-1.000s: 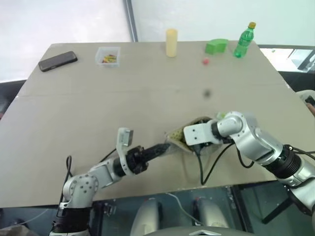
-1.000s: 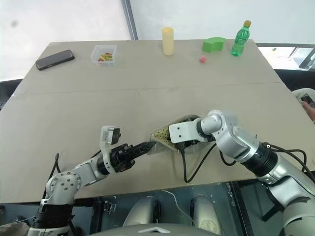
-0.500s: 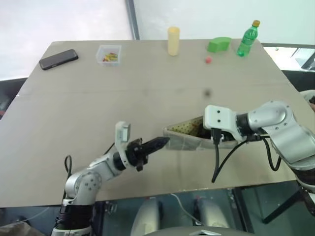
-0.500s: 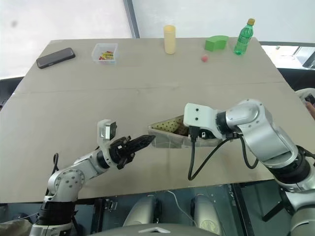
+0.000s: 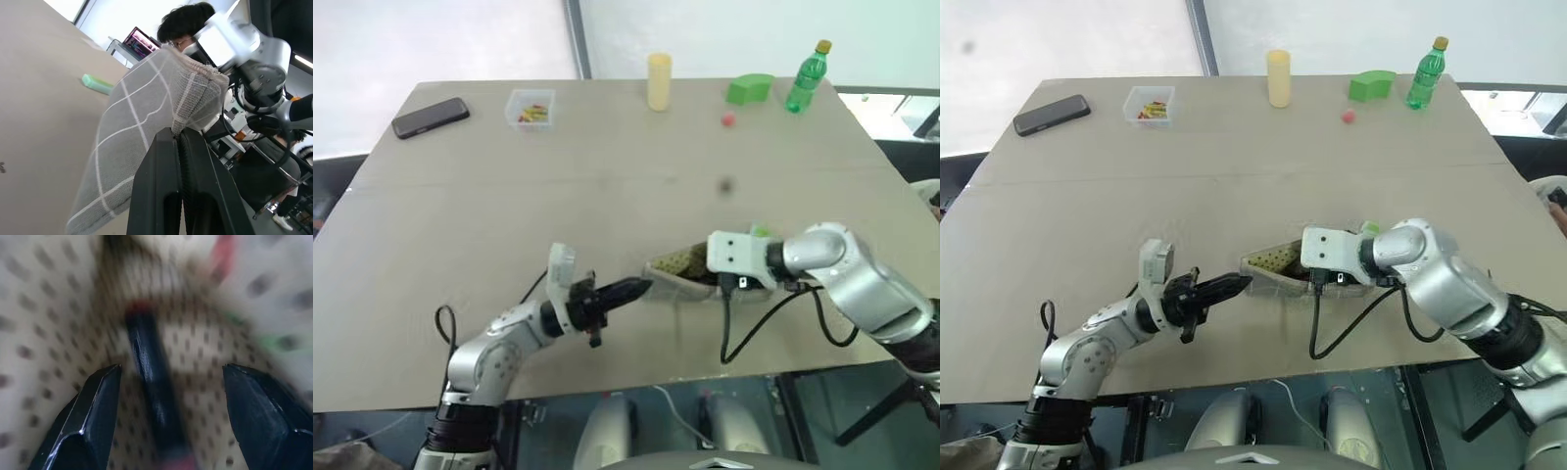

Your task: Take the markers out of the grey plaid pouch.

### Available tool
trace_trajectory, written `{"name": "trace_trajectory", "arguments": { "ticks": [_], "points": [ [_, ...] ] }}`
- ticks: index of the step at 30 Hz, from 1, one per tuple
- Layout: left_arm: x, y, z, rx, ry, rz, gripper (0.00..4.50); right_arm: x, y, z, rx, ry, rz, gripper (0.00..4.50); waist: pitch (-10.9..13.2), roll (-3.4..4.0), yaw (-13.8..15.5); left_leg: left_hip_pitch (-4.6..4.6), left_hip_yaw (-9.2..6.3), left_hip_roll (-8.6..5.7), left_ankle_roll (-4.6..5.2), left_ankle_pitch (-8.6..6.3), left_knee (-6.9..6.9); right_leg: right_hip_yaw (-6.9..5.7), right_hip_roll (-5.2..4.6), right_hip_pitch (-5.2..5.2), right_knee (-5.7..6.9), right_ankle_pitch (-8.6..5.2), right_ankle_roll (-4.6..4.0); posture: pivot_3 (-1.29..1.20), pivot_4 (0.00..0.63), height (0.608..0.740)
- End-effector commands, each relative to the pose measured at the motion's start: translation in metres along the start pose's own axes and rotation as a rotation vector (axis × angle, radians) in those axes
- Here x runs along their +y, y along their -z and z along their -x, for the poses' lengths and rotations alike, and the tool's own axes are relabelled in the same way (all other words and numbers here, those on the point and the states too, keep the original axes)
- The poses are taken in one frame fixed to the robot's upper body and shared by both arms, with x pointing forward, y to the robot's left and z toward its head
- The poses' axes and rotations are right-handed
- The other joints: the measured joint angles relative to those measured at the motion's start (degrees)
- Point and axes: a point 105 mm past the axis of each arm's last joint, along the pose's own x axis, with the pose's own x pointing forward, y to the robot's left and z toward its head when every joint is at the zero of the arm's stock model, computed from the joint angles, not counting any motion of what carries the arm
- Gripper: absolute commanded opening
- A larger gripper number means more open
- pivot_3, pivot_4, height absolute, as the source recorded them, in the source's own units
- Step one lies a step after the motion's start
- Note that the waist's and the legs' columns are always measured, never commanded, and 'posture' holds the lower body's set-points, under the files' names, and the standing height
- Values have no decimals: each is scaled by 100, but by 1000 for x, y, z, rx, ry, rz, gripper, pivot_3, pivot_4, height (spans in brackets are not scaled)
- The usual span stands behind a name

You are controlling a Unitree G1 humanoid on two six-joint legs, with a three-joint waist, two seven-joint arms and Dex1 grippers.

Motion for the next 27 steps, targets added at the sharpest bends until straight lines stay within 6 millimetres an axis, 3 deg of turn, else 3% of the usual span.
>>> {"name": "trace_trajectory", "arguments": {
  "ticks": [1,5,8,12,17,23,27],
  "points": [
    [-17,-6,-7,-15,28,-29,0,-20,11,-10,54,105,13,3369,0,0,-26,1,1,1,0,0,0,2,0,-1,2,0,0,0,150,740],
    [-25,-6,-12,-19,23,-25,0,-21,14,-23,84,97,39,3369,-1,-2,-17,7,1,4,-1,0,0,2,2,1,8,0,0,0,150,740],
    [-26,-7,-14,-21,17,-25,0,-15,17,-26,98,65,51,2093,-3,-4,-5,7,1,3,-1,0,2,1,1,2,10,0,0,0,150,740],
    [-21,-11,-15,-23,-6,-48,0,-18,10,-14,62,84,45,452,-4,-6,-4,7,2,2,-1,0,5,2,1,3,11,0,0,0,150,740],
    [-7,-18,-14,-29,-72,-123,0,-26,-15,22,-76,123,11,373,-1,-2,28,1,-2,1,-1,0,6,0,0,1,8,0,0,0,150,740],
    [24,-28,-13,14,-238,-371,0,-51,-18,65,-55,253,41,373,0,-1,37,0,0,-1,1,-1,6,0,1,1,4,0,0,0,150,740],
    [37,-37,-23,79,-299,-625,0,-59,-33,71,-144,292,-41,373,0,-1,34,1,-1,0,1,-1,5,-1,3,1,5,0,0,0,150,740]
  ]
}}
